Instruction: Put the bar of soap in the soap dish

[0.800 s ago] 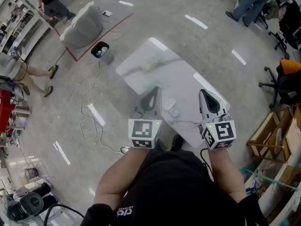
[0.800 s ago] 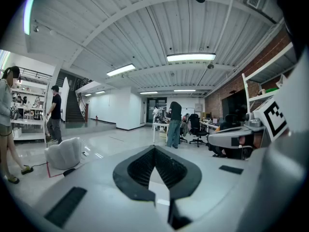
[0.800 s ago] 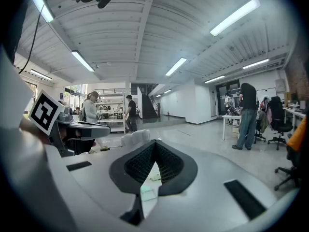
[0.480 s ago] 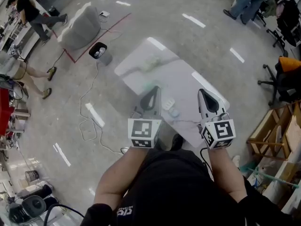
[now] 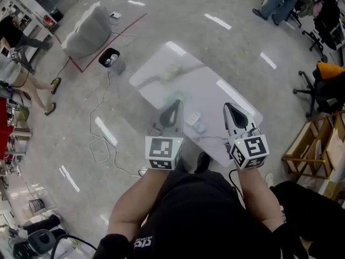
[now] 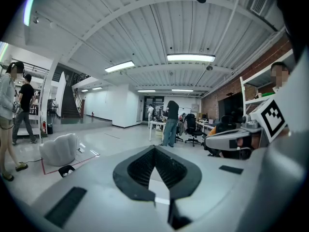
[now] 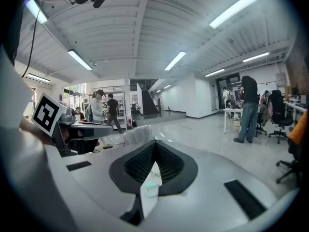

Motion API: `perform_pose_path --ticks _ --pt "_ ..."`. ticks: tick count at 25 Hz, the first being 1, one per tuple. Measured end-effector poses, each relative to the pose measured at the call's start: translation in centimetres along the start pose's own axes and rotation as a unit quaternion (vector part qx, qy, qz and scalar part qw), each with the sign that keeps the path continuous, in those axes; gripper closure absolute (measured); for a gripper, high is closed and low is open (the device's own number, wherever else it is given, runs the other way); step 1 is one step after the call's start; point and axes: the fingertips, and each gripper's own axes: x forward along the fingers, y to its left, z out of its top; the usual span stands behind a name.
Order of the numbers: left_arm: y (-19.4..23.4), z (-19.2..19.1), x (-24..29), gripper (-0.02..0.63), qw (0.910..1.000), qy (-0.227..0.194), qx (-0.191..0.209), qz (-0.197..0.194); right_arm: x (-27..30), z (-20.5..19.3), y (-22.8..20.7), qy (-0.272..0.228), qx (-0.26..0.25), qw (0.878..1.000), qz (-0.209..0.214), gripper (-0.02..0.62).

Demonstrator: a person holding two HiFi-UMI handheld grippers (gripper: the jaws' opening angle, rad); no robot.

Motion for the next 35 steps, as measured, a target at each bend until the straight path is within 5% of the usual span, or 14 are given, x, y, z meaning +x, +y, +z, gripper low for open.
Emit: perform_pose_path --ticks 13,27,35 --pt "5.8 -8.4 -0.1 0.598 0.9950 0.081 -0.048 -0.031 4.0 -6.3 3.6 0.077 -0.003 0.997 -0.014 0.583" --pt "7.8 -21.0 7.3 0.598 0.9816 0.180 -0.051 -0.038 10.7 -20.8 0.7 0.179 0.013 0.984 -0.010 0.583" --pt "9.4 -31.0 11.7 0.598 0.9712 0.227 -0.069 -0.017 14.4 -33.2 -1.0 0.235 0.014 0.972 0.002 0.583"
